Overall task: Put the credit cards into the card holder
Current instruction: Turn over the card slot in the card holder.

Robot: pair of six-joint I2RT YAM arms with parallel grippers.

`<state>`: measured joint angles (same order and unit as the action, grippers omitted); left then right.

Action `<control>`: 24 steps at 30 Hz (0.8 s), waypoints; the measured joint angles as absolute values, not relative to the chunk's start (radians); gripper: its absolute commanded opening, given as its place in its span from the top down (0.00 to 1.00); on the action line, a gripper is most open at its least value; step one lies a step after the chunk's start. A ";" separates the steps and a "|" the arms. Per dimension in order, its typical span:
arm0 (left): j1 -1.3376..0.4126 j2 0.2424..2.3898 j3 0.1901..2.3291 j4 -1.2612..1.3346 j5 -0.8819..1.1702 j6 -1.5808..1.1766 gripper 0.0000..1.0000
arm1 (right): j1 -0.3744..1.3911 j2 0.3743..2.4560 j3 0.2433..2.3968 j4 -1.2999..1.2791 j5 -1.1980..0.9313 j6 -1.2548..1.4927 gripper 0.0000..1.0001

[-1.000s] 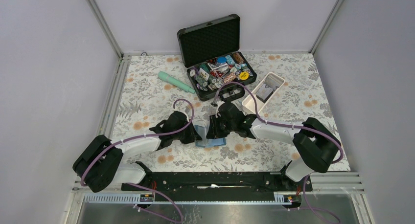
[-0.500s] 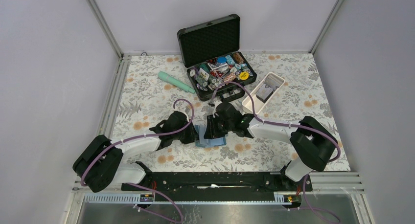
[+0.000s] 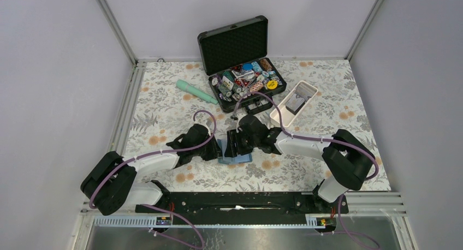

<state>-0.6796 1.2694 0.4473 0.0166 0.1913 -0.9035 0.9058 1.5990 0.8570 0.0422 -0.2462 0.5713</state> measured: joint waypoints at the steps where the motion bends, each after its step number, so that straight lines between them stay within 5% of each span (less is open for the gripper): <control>1: -0.680 1.269 0.447 0.017 0.191 -0.904 0.90 | 0.908 1.602 0.863 0.038 -0.245 0.570 0.43; 18: -0.678 1.269 0.447 0.014 0.194 -0.903 0.93 | 0.916 1.679 0.895 0.035 -0.221 0.561 0.41; 24: -0.676 1.269 0.447 0.008 0.195 -0.902 0.93 | 0.917 1.694 0.902 0.035 -0.218 0.557 0.49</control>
<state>-0.6758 1.2690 0.4473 0.0078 0.1947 -0.9016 0.9169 1.6943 0.9020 0.0349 -0.2180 0.5571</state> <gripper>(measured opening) 0.089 0.546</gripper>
